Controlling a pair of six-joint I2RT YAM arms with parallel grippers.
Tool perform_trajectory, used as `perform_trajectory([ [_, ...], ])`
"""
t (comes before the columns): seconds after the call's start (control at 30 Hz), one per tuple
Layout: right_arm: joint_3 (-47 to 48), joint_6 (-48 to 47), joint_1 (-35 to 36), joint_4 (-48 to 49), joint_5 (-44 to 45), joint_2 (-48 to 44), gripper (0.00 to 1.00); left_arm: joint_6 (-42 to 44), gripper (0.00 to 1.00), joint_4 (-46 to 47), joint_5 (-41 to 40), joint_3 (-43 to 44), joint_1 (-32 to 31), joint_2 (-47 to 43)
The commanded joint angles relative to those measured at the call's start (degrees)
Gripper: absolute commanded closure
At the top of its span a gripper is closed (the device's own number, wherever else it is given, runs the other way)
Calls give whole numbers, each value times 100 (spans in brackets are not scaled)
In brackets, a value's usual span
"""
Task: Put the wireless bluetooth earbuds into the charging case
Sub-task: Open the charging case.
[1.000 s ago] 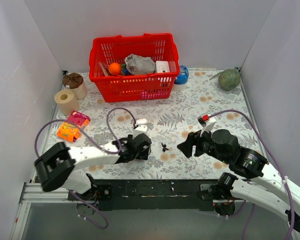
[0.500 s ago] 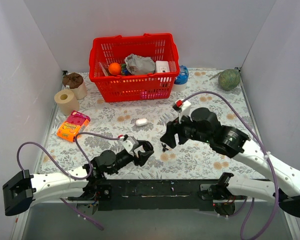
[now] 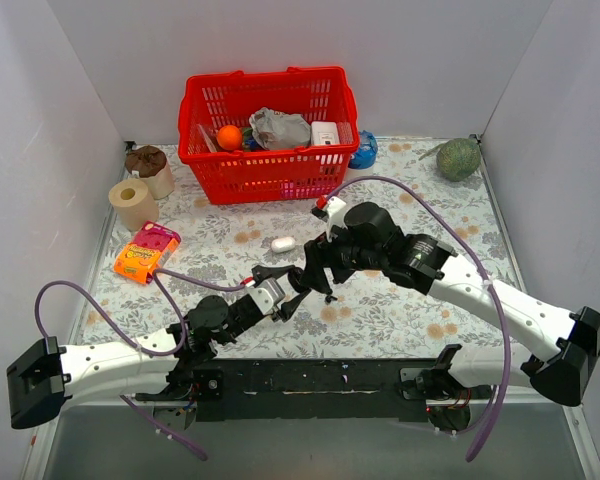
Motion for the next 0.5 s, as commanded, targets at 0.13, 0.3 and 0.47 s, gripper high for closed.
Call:
perform_trajectory([
  [0.13,402,67,-25,314,-163,316,24,421,100,18,81,306,-18,-147],
  [0.3,411,111,-25,270,-23,378,26,412,100,-52,64,288,-27,-262],
  [0.47,324,155,-104,252,224,246,27,412,100,-175,46,262,-27,-420],
])
